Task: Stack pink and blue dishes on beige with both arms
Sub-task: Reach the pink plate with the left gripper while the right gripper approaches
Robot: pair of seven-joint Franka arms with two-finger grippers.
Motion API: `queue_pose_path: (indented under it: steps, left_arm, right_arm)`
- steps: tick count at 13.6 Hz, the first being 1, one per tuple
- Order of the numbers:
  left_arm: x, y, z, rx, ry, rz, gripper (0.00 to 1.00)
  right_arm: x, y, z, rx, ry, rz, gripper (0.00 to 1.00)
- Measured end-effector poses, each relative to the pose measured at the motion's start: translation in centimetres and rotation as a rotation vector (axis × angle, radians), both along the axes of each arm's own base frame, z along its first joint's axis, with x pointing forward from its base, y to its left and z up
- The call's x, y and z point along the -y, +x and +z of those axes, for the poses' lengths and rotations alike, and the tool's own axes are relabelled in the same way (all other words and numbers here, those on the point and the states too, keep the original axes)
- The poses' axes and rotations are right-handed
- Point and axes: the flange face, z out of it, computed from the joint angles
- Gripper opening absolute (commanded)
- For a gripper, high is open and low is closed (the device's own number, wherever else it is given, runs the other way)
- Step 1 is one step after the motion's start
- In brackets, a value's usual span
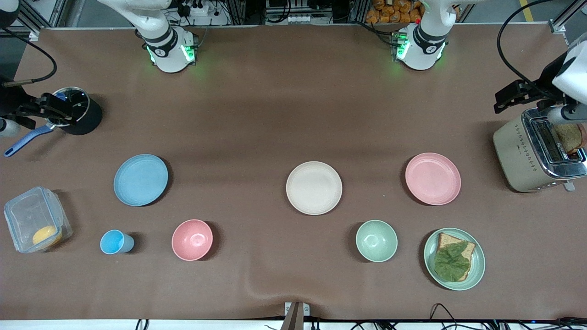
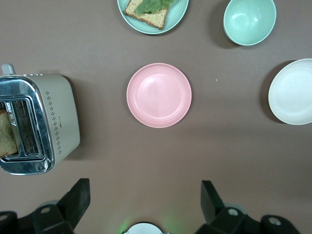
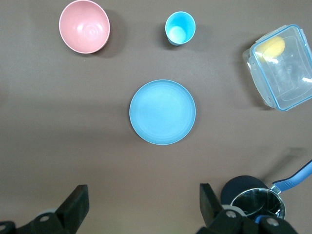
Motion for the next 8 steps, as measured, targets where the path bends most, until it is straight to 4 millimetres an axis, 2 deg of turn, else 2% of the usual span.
queue_pose_path:
  steps: [2,4,6,8]
  left_arm:
    - [0.1,1.3,-2.8,0.002,-0.002,-0.001,1.0]
    - [0.1,2.3,-7.0,0.039,0.003,-0.004,1.0]
    - [-0.2,2.0,-12.2,0.077,0.031,-0.017,1.0]
    - [-1.3,0.7,-18.1,0.091,0.039,-0.012,1.0]
  right_arm:
    - [0.5,0.1,-0.5,-0.005,0.0,-0.01,1.0]
    - [1.8,0.5,-2.5,-0.002,0.005,-0.034,1.0]
    - [2.6,1.2,-6.3,-0.012,0.008,-0.048,1.0]
    - [3.6,1.9,-11.5,-0.045,0.014,-0.064,1.0]
